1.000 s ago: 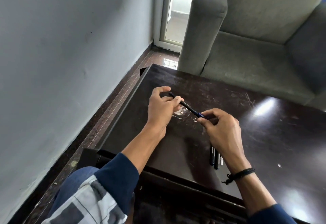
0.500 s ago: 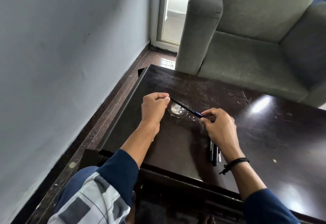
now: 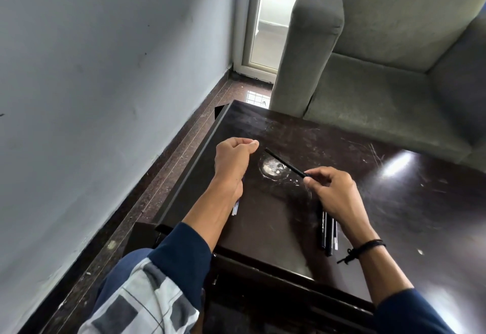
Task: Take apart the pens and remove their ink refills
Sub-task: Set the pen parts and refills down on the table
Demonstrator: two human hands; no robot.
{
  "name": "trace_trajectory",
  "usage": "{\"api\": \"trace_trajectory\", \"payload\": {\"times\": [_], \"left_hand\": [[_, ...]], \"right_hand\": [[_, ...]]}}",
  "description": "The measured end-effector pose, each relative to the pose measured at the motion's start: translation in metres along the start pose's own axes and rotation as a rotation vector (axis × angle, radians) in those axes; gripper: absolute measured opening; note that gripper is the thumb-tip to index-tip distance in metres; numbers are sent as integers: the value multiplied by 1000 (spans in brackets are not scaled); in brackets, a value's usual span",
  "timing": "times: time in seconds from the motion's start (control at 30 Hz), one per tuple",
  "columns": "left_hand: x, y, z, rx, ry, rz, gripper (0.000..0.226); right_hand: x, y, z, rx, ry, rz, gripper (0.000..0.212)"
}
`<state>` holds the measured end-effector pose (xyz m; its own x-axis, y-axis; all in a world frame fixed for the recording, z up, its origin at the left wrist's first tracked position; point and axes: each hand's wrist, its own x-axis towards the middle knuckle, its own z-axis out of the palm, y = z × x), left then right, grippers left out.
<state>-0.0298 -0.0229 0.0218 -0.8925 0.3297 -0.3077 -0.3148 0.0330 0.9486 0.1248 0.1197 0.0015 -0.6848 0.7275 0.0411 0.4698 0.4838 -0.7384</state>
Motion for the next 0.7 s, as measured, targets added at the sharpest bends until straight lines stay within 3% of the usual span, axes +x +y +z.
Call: {"api": "trace_trajectory", "payload": {"times": [0.23, 0.7], "left_hand": [[-1, 8, -3, -146, 33, 22, 4], [-2, 8, -4, -175, -4, -1, 9]], "right_hand": [[38, 4, 11, -137, 129, 28, 12], [67, 12, 31, -407, 89, -20, 16]]}}
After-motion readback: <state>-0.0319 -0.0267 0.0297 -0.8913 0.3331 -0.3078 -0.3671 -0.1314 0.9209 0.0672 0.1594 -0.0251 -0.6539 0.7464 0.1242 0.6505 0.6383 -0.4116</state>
